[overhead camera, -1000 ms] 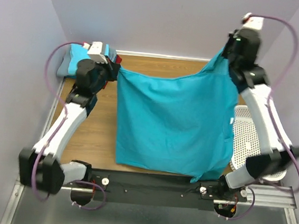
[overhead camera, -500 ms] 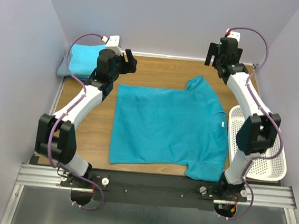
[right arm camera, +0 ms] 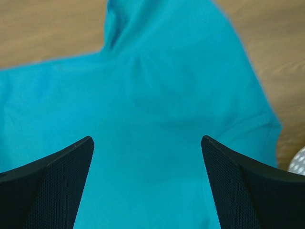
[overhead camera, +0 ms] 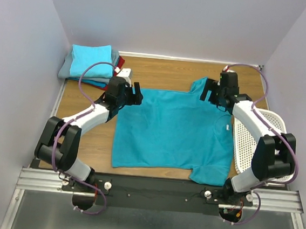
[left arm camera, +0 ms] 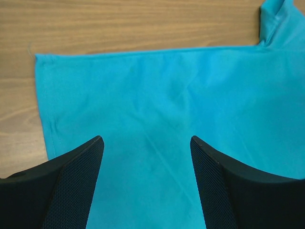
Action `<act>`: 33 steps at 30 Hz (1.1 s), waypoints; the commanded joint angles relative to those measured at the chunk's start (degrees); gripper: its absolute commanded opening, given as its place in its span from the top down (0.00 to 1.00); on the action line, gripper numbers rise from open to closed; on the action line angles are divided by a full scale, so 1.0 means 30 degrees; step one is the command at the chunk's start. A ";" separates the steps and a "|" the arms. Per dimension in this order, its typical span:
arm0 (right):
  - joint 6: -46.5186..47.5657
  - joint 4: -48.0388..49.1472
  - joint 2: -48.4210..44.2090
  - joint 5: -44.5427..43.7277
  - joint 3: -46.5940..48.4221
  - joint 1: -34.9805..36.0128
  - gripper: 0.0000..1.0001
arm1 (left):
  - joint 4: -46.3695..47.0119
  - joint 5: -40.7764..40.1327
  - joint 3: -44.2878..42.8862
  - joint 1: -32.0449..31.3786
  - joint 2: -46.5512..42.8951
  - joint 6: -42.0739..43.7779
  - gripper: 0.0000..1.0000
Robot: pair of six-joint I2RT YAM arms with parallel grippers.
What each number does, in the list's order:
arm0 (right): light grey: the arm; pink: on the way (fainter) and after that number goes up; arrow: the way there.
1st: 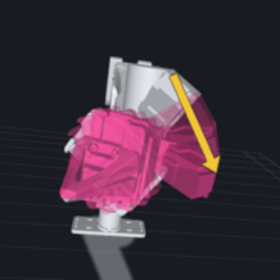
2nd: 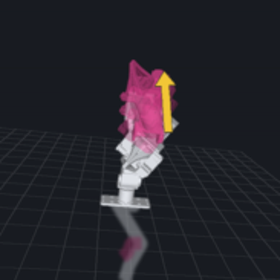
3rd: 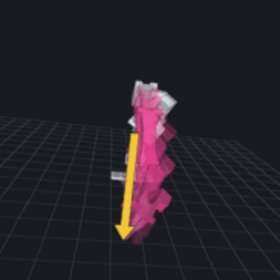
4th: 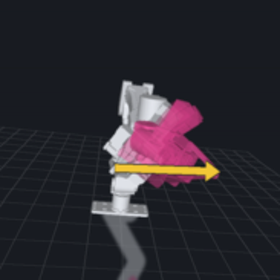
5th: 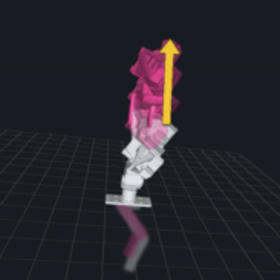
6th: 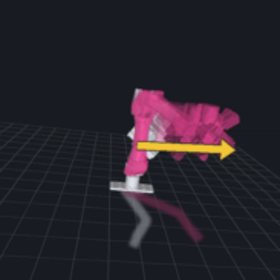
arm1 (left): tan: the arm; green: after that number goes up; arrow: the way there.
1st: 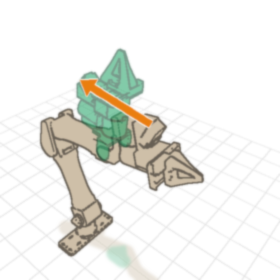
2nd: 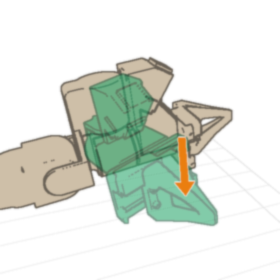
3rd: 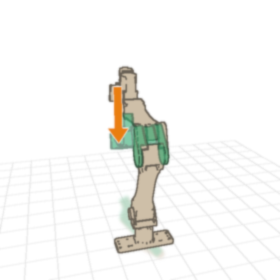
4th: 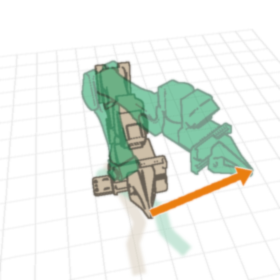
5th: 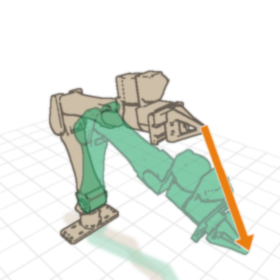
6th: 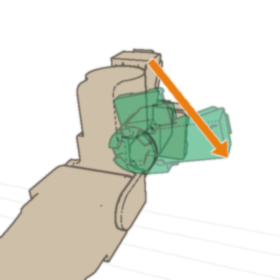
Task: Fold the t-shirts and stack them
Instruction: Flatten the tshirt out
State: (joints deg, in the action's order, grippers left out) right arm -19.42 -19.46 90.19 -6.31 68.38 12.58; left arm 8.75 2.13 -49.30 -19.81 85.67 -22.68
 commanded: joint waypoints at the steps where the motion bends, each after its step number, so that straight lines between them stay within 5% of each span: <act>1: -0.1290 0.0247 -0.0709 0.1427 -0.1784 0.0319 0.00 | 0.0188 0.1161 0.0290 -0.0105 0.0153 -0.0001 0.20; 11: -0.2081 0.0892 0.0461 0.1839 -0.3838 0.0377 0.00 | 0.0070 0.2396 0.0261 -0.0163 0.2438 0.0206 0.25; 33: -0.2492 0.0863 0.6142 0.1810 -0.0942 0.0377 0.00 | -0.3620 0.0609 -0.3458 -0.0310 0.7858 0.0586 0.27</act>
State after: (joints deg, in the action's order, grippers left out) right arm -25.71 -16.25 103.70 -1.85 63.53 13.56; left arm 4.27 6.57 -58.94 -20.49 105.62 -21.89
